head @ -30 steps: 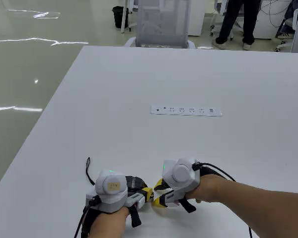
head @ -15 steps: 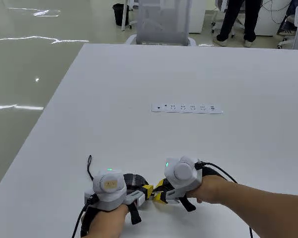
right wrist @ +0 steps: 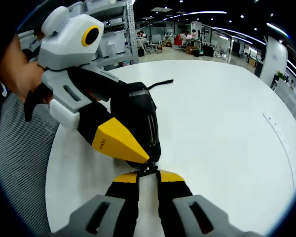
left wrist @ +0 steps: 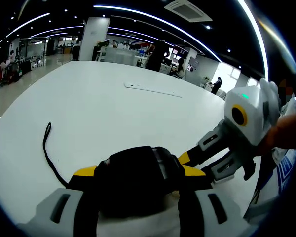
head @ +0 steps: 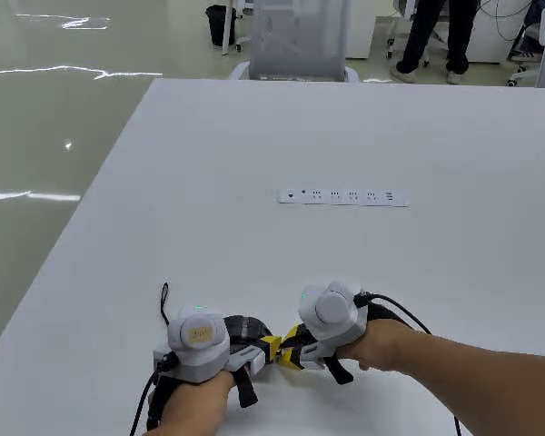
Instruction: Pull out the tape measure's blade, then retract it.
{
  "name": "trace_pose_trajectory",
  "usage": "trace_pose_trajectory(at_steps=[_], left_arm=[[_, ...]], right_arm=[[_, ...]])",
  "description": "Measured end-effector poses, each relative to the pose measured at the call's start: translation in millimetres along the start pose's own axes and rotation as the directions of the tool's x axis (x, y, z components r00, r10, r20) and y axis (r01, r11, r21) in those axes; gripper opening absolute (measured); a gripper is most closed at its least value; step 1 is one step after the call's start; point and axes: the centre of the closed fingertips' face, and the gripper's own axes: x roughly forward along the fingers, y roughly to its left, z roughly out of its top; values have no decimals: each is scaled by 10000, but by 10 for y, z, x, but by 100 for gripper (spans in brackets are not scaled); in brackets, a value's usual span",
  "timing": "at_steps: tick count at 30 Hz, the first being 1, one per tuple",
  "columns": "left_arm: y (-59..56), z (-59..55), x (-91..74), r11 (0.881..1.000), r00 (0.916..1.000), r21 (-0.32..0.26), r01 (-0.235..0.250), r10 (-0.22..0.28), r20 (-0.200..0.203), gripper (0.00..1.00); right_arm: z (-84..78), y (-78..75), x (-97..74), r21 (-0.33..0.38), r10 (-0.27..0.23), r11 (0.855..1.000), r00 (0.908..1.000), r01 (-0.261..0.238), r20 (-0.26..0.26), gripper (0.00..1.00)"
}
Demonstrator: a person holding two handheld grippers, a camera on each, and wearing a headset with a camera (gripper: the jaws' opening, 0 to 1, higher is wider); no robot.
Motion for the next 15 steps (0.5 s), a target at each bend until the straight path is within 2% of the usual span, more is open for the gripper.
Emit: trace_pose_trajectory(at_steps=[15], left_arm=[[10, 0, 21, 9999, 10000, -137, 37, -37, 6, 62]], right_arm=[[11, -3, 14, 18, -60, 10000, 9998, 61, -192, 13]])
